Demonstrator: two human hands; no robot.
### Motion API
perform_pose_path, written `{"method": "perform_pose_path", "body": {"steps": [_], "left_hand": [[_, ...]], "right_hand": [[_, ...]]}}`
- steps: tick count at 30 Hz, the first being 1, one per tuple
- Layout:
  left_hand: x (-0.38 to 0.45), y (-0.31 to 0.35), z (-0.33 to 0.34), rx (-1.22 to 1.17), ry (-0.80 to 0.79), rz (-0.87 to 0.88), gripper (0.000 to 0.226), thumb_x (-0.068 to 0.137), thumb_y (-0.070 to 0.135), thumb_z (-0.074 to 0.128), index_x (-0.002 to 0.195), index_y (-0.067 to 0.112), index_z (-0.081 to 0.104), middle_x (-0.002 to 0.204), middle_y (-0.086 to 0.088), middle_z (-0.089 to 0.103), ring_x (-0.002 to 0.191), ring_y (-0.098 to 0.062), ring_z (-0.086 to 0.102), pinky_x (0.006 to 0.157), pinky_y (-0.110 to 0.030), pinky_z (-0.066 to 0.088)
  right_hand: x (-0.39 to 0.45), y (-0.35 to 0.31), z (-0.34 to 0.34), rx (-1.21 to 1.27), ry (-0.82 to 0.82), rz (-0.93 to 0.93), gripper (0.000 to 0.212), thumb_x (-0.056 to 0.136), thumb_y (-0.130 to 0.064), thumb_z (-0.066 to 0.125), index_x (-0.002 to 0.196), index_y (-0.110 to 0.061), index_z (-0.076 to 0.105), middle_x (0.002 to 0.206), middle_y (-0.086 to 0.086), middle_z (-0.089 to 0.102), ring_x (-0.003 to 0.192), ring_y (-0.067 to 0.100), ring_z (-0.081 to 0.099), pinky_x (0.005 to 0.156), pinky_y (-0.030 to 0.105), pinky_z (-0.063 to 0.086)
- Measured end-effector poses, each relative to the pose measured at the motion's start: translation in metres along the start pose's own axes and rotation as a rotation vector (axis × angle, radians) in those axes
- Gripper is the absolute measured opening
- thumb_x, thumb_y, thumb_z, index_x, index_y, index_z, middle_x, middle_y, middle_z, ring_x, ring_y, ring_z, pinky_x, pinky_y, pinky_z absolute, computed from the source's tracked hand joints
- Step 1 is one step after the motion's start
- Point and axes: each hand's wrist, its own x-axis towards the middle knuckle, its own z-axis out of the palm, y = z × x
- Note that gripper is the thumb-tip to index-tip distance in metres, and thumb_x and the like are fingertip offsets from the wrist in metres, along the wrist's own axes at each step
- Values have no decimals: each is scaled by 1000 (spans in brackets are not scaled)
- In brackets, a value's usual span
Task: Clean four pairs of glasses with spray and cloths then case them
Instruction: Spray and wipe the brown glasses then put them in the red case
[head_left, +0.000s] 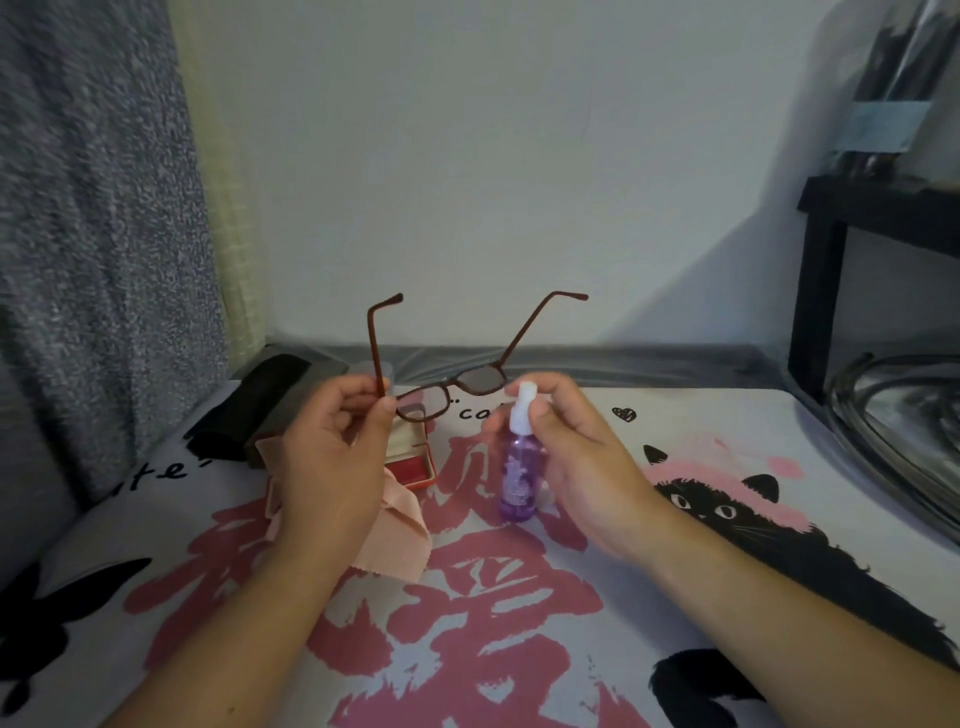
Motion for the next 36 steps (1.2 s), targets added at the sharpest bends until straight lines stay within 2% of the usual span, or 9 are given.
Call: {"method": "perform_pose_path", "body": {"steps": [8,14,17,20,25,29,32,34,36], "left_hand": [[2,-3,-4,44,6,14,23,96,10,65,94,33,64,90,9,69,88,-5,68,81,-20,50],[-1,1,-4,93,5,78,31,96,9,65,92,40,61,97,9,68,89,0,66,77,-7,48],[-2,2,-4,100,-14,133,35,94,4,65,92,39,60,99,4,66,89,1,64,79,-7,48],[-2,0,-2,102,-38,160,38,94,3,66,91,40,60,98,4,64,91,-5,65,81,-12,49],[-1,-3,-1,115,-42,166,40,93,4,67,88,43,60,97,5,64,92,-7,65,81,-15,50],[-1,-2,-2,124,-34,190,41,93,3,68,88,42,59,97,5,64,90,-4,65,81,-12,50],[-1,-3,-2,158,-45,207,40,93,4,68,90,43,59,98,4,63,92,-6,65,85,-21,54],[-2,-1,-5,226,-64,313,34,92,2,69,92,35,64,96,9,62,93,0,62,87,-18,51],[-5,2,-8,345,-98,547,17,92,-1,67,99,14,72,96,8,58,91,3,58,86,-10,45]], "right_hand": [[-8,4,14,-154,-30,164,48,94,-53,34,108,-12,57,87,3,63,80,17,60,76,28,53],[-17,1,23,-236,-241,178,43,100,-56,36,102,-20,60,83,0,59,74,22,56,72,33,49],[-13,-2,22,-105,-176,170,31,95,-49,53,90,-20,62,77,2,59,66,22,54,67,32,47],[-7,-9,10,71,-127,157,28,96,-40,55,92,-13,59,79,9,62,65,23,56,64,34,48],[-7,-14,2,-34,-186,179,28,97,-40,57,89,-14,61,72,8,56,60,23,51,62,37,42],[-14,-15,14,-212,-297,293,60,89,-69,46,92,-12,64,72,8,54,60,21,50,62,30,47],[-15,-16,19,-187,-237,318,74,91,-78,33,82,-11,62,67,9,52,56,23,48,61,33,45],[-15,-18,19,-78,-132,330,74,91,-77,36,73,-10,59,61,9,50,51,24,45,59,34,41],[-15,-23,18,14,-53,349,73,89,-77,41,67,-10,58,57,8,48,48,23,43,56,33,40]]}}
